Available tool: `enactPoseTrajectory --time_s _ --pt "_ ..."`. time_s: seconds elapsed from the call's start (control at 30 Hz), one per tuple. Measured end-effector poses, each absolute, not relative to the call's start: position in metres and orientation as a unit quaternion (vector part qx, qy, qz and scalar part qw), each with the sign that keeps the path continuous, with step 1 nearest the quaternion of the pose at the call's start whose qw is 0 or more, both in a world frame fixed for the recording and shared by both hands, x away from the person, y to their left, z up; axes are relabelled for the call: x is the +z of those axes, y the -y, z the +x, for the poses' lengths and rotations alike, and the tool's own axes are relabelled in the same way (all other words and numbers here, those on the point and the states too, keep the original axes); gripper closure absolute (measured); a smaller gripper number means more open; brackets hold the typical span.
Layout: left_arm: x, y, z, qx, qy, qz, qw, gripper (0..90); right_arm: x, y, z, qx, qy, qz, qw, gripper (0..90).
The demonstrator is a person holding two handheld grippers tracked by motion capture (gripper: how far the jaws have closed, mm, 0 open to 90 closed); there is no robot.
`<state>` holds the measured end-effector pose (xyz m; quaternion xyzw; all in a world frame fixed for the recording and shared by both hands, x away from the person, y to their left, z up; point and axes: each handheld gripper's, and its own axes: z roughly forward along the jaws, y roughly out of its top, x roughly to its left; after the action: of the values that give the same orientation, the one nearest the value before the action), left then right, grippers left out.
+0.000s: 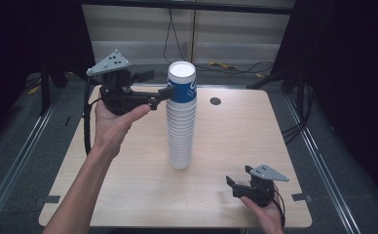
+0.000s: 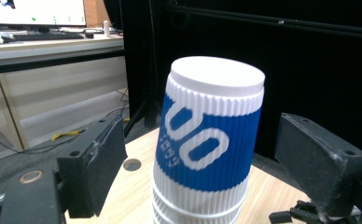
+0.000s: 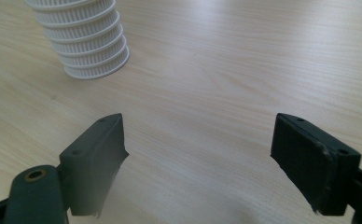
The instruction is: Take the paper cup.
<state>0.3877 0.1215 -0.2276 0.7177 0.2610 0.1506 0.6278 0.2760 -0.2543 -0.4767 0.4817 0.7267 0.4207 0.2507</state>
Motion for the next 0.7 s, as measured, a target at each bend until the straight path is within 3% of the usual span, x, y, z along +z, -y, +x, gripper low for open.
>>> enactPoseTrajectory --time_s 0.7 --pt "-0.209 -0.085 0.401 0.149 -0.245 0.731 0.62 18.1 -0.477 0.253 0.275 0.421 -0.736 0.472 0.243 19.0"
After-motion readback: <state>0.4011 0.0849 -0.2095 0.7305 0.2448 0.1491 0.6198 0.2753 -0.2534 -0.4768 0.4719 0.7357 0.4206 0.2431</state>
